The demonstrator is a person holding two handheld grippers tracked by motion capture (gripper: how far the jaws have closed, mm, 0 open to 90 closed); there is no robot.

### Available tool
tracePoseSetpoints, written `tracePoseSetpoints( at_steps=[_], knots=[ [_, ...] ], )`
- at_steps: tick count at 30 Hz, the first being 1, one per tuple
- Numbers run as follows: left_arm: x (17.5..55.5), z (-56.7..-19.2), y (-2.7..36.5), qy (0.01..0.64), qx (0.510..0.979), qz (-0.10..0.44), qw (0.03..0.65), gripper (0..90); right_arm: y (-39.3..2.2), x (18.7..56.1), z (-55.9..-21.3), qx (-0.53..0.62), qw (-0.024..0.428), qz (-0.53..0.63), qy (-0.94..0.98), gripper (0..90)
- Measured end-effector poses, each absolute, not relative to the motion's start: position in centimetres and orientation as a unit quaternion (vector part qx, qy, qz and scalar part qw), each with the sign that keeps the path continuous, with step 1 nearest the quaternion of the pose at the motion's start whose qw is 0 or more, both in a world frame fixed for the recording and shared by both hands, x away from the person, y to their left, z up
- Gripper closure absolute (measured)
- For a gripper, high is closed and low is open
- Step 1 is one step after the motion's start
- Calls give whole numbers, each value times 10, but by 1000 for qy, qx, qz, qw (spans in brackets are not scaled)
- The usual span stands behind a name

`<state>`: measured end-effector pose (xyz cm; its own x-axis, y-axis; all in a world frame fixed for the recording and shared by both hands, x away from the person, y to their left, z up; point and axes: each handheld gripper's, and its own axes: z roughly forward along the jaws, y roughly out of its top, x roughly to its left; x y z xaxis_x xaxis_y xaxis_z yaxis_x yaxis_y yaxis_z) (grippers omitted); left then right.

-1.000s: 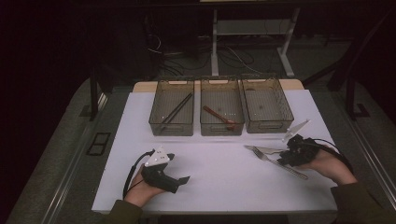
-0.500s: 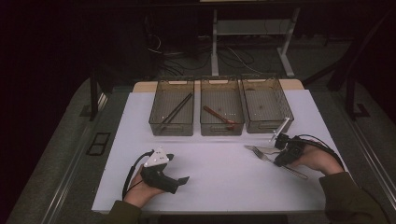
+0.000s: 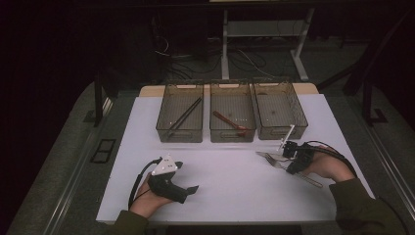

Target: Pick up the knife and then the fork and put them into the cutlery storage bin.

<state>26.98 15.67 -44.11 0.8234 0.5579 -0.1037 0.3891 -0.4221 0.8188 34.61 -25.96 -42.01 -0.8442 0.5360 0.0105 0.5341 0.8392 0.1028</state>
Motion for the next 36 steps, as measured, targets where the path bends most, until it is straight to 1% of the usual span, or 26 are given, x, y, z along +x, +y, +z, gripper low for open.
tracePoseSetpoints(
  at_steps=[6,10,16,21,27,36],
  knots=[
    [270,-441,157,282,838,92,458,0,-262,346,-420,270,17,55,961,838],
    [270,-441,157,282,838,91,458,0,-267,344,-419,276,2,72,958,838],
    [270,-441,157,281,839,91,457,0,-275,341,-412,278,2,101,955,838],
    [271,-442,158,279,840,91,457,0,-280,340,-406,284,12,130,950,838],
    [273,-444,158,275,841,87,457,0,-287,339,-399,312,11,175,934,839],
    [275,-443,157,278,833,82,471,0,-299,340,-393,332,31,227,915,839]
  ],
)
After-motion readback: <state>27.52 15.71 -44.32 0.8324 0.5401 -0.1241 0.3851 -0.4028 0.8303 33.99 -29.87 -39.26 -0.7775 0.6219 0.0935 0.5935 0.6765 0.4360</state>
